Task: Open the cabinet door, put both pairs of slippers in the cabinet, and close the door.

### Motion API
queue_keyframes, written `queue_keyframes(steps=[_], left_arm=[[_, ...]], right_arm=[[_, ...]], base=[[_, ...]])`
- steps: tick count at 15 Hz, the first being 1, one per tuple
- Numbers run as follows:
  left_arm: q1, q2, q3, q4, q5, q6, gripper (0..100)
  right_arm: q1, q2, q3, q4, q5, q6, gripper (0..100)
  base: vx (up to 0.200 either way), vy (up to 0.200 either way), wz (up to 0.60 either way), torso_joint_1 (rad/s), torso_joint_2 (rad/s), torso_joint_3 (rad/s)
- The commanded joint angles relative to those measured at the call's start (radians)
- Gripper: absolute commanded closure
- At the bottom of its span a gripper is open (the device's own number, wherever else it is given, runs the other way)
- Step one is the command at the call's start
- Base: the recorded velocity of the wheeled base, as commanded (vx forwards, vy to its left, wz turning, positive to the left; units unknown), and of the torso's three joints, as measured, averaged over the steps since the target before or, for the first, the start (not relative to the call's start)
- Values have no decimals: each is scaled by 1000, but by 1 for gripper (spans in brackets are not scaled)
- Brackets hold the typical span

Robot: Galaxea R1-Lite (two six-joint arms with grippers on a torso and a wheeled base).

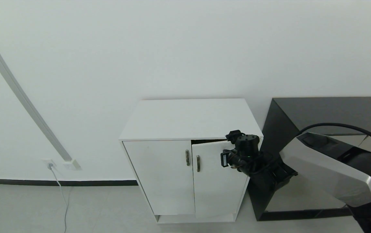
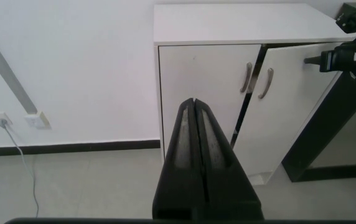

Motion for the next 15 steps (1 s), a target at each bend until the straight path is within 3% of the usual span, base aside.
queue_keyframes(steps=[1, 15], left_arm=[[0, 1, 0, 0, 0, 0, 100], [0, 1, 0, 0, 0, 0, 100]], right_arm=[[-8, 4, -21, 5, 0, 0, 100], [-17, 10, -62, 41, -3, -2, 100]], base=[[0, 0, 0, 0, 0, 0], [0, 0, 0, 0, 0, 0]])
